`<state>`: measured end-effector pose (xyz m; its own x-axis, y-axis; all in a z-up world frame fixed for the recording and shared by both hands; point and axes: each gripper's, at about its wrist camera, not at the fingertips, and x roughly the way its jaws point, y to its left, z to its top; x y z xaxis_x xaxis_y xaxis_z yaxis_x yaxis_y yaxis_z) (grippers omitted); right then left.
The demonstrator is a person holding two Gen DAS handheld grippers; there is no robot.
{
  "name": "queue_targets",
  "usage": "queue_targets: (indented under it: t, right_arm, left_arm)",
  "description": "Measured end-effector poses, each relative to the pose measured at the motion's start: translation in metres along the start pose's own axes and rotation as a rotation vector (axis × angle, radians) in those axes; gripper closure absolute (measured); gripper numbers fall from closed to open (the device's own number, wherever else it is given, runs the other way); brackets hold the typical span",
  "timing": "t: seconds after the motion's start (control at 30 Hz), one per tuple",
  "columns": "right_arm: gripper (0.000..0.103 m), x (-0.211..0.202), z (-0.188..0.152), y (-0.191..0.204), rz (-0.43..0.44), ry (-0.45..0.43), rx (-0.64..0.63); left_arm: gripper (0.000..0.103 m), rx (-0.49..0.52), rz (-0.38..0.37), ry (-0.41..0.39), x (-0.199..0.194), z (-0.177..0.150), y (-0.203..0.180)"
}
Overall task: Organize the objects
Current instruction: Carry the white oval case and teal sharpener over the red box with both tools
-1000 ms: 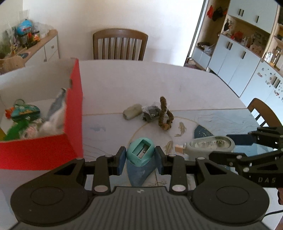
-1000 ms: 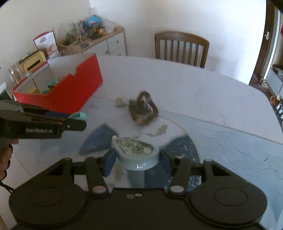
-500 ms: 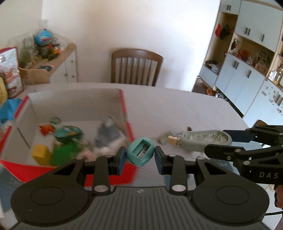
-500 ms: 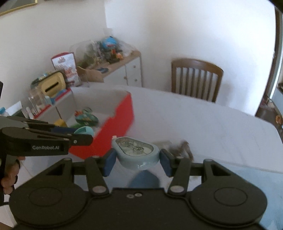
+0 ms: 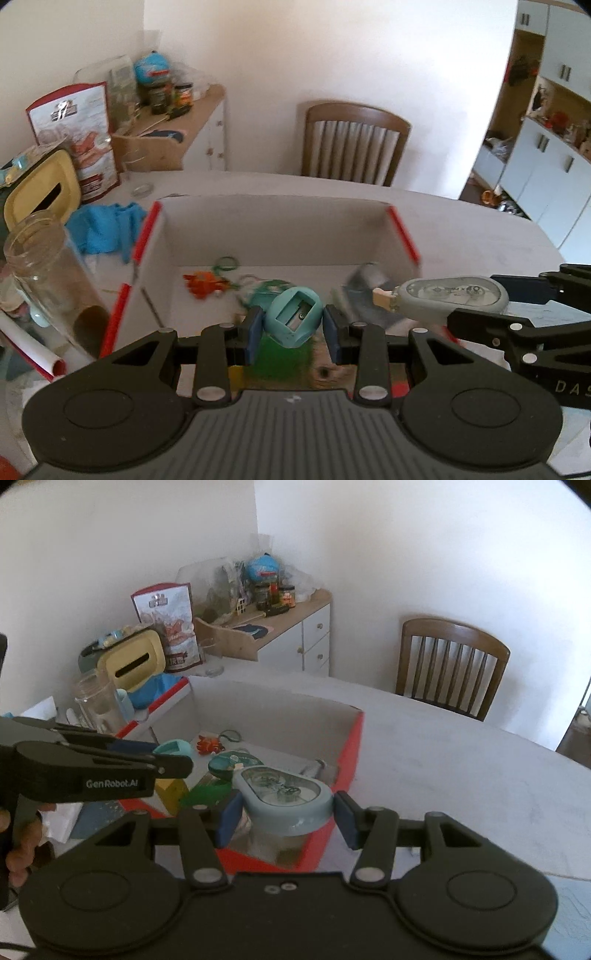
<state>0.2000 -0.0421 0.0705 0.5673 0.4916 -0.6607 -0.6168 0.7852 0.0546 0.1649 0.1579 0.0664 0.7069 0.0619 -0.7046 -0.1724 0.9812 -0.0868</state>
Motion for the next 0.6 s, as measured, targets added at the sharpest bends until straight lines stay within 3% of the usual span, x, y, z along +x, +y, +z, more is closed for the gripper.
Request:
queue_targets:
  t: [0.17,0.6]
  right_arm:
    - [0.05,0.031,0.007,0.016,-0.036,0.034,-0.017]
    - [0.05,0.088,0.012,0.032,-0.115,0.124,-0.054]
  left_arm:
    - [0.069,-0.013,0.024,0.043,0.024,0.008,0.022]
    - [0.069,0.032,0.083,0.146,0.086,0.022,0.032]
